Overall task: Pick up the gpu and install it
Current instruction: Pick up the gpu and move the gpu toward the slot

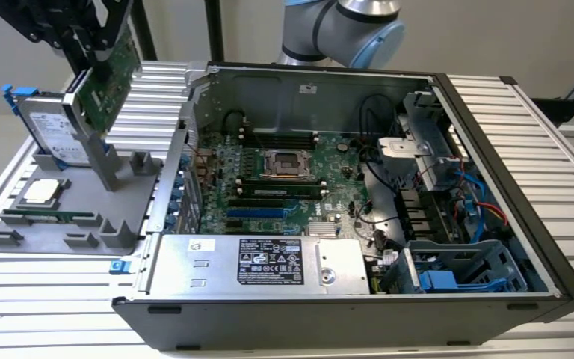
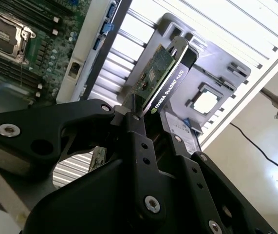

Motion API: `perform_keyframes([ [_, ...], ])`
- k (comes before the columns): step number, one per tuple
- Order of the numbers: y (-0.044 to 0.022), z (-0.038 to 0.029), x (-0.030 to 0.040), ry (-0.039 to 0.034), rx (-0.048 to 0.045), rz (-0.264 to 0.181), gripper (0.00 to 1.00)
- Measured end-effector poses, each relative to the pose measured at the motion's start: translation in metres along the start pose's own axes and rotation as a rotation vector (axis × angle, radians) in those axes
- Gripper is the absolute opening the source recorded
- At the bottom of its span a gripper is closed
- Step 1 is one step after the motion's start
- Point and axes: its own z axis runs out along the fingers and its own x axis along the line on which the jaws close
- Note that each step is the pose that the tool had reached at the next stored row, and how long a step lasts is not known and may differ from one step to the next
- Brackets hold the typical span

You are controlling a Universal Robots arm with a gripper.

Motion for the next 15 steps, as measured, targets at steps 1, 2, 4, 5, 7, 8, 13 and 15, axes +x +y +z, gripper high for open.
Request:
perform_keyframes([
  [1,0.0001,0.0,-0.0013,0.0,0.0,0.0,0.0],
  [2,0.0002,0.0,-0.0026,0.0,0.0,0.0,0.0],
  [4,0.0003,0.0001,-0.0055,0.0,0.0,0.0,0.0],
  [5,0.0004,0.0001,-0.0069,0.0,0.0,0.0,0.0],
  [7,0.0006,0.0001,-0.0096,0.0001,0.0001,0.0,0.0],
  [8,0.0007,0.0002,-0.0109,0.0,0.0,0.0,0.0],
  [13,0.0011,0.0002,-0.0177,0.0001,0.0,0.0,0.0],
  [15,0.0013,0.0003,-0.0206,0.0001,0.0,0.0,0.0],
])
